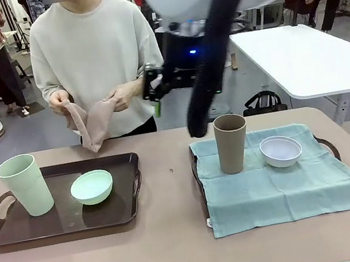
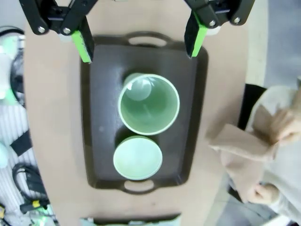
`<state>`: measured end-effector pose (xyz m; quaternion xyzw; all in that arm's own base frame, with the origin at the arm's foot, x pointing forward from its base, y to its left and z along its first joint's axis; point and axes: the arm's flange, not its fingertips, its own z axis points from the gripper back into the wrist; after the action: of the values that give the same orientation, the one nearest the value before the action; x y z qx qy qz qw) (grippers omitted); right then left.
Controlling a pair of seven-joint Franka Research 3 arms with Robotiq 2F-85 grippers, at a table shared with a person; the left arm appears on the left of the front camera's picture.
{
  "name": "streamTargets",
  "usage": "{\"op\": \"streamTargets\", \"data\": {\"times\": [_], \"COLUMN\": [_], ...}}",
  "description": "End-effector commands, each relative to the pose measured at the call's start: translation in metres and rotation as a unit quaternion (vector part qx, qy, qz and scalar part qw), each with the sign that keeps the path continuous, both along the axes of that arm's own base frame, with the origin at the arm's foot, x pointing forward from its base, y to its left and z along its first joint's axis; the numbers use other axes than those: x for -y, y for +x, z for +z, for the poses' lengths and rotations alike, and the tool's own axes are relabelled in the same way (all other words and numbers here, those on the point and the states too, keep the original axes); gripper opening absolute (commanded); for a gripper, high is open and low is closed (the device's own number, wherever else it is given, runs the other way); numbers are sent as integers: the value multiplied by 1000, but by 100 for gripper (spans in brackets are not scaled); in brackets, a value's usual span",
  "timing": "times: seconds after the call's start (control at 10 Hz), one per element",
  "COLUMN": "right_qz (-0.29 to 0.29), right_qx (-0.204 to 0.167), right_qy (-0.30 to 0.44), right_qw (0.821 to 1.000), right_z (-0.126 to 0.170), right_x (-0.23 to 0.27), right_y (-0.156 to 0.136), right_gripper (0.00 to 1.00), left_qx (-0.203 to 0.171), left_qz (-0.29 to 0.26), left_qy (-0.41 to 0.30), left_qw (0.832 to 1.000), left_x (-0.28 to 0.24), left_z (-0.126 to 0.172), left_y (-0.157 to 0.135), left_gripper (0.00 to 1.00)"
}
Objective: Set up a tray with a mat and arrange the tableware.
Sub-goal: Pick up the Picnic Bowl and Reusable plastic cup from the Handle tray in front of the human's position and hold them in the air.
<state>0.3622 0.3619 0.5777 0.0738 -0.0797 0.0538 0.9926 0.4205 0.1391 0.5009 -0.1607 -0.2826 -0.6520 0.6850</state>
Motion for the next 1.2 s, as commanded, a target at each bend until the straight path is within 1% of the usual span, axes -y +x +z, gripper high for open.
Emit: {"op": "streamTargets", "data": {"times": [0.0,0.1,0.2,0.3,0.4,0.5,0.6,0.7,0.8,1.1], "right_qz": [-2,16,22,21,20,27,44,67,43,43], "right_qx": [-24,-31,-49,-61,-72,-80,-76,-80,-83,-83], "right_qy": [-8,-7,-11,-5,6,17,25,50,10,10], "right_qw": [1000,999,998,998,997,996,996,993,996,996], "right_z": [-8,-22,-39,-50,-60,-63,-65,-59,-75,-75], "right_x": [-44,-59,-70,-83,-98,-107,-105,-97,-102,-102], "right_y": [24,31,40,48,53,55,54,52,53,53], "right_gripper": [100,100,100,100,100,100,100,100,100,100], "left_qx": [43,40,28,3,-28,-46,-65,-84,-36,-36], "left_qz": [-20,-17,-22,-37,-38,-42,-34,-16,-37,-37], "left_qy": [-26,-15,-17,-5,2,14,18,22,6,6], "left_qw": [999,999,999,999,999,998,997,996,999,999], "left_x": [10,13,14,14,13,11,9,7,15,15], "left_z": [-7,-10,-12,-12,-11,-10,-10,-5,-21,-21], "left_y": [3,5,11,19,27,32,33,34,29,29], "left_gripper": [100,100,100,100,100,100,100,100,100,100]}}
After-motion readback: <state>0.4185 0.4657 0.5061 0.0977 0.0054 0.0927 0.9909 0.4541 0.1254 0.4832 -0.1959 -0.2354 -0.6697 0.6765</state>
